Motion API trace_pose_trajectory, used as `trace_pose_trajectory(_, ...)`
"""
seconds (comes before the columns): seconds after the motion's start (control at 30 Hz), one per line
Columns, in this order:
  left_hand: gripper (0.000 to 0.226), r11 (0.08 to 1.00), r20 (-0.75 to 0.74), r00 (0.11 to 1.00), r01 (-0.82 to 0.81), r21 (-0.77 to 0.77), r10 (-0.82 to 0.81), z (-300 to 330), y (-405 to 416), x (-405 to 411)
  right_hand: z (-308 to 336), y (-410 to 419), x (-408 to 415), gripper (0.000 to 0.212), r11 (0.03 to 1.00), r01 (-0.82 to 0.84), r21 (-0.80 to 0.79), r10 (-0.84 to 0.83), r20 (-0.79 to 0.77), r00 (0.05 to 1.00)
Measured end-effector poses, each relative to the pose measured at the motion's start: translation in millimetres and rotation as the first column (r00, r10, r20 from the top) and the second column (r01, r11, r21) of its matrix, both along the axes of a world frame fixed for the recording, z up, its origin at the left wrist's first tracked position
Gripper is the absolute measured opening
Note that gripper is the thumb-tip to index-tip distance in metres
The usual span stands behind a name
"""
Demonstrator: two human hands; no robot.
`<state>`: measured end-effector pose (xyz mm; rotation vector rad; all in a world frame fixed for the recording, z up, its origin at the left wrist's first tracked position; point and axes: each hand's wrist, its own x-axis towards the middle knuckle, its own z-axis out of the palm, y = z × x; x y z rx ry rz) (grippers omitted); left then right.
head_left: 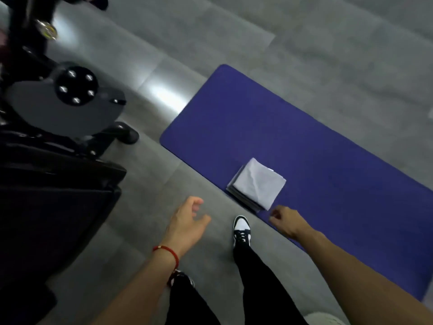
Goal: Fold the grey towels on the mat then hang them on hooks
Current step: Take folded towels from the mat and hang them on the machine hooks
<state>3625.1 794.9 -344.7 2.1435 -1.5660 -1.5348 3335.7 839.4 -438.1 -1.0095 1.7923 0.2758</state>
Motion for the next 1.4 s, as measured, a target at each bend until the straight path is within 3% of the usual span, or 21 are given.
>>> trace_pose_trajectory(0.17, 0.035, 0.995, 0.033, 0.999, -0.034, 0.095, 0.031, -81.7, -23.4, -36.8, -87.1, 3.5, -13.5, 0.039, 0.994, -0.051, 0.1, 0.05, 0.005, 0.999)
trace_pose_trajectory(0.27, 0.051, 0.99, -0.007, 1.0, -0.01, 0.144, 0.011, -145.0, -35.7, -49.2, -153.6, -12.5, -14.7, 0.047, 0.972, -0.217, 0.093, 0.215, 0.03, 0.976)
trace_pose_trajectory(0.33, 0.057, 0.973, -0.04, 0.999, -0.02, 0.231, 0.03, -190.4, -40.1, -57.4, -199.6, -31.6, -13.2, 0.058, 0.9, -0.421, 0.109, 0.417, 0.06, 0.907)
trace_pose_trajectory(0.43, 0.057, 0.948, -0.067, 0.997, -0.023, 0.317, 0.046, -248.1, -41.8, -67.6, -266.5, -71.2, -6.0, 0.07, 0.725, -0.68, 0.112, 0.681, 0.035, 0.732)
trace_pose_trajectory(0.6, 0.031, 0.929, -0.007, 0.957, -0.279, 0.242, 0.289, -320.4, -64.7, -73.0, -361.0, -138.2, 1.2, 0.077, 0.682, -0.732, -0.01, 0.729, -0.072, 0.68)
trace_pose_trajectory(0.73, 0.029, 0.902, 0.061, 0.913, -0.408, 0.143, 0.403, -347.4, -81.7, -63.9, -407.1, -163.7, 13.8, 0.072, 0.535, -0.845, -0.015, 0.838, -0.123, 0.532)
trace_pose_trajectory(0.8, 0.041, 0.919, 0.046, 0.942, -0.334, 0.21, 0.332, -352.9, -83.7, -56.1, -420.4, -161.5, 20.5, 0.069, 0.462, -0.885, 0.052, 0.881, -0.137, 0.452)
trace_pose_trajectory(0.97, 0.048, 0.95, 0.075, 0.995, 0.037, 0.309, -0.063, -348.2, -79.9, -37.3, -432.5, -151.6, 21.1, 0.065, 0.405, -0.912, 0.072, 0.882, -0.294, 0.368)
trace_pose_trajectory(1.1, 0.05, 0.941, 0.024, 0.993, 0.098, 0.323, -0.112, -339.6, -85.2, -26.4, -432.2, -160.7, 17.0, 0.063, 0.359, -0.93, 0.08, 0.892, -0.324, 0.317)
trace_pose_trajectory(1.27, 0.052, 0.914, -0.019, 0.975, 0.216, 0.343, -0.223, -336.3, -85.1, -20.5, -428.4, -168.9, 14.3, 0.043, 0.317, -0.948, -0.012, 0.885, -0.356, 0.3)
trace_pose_trajectory(1.4, 0.037, 0.898, -0.027, 0.967, 0.244, 0.365, -0.252, -326.4, -74.3, -13.9, -399.5, -172.9, 0.6, 0.042, 0.22, -0.975, -0.025, 0.941, -0.259, 0.219)
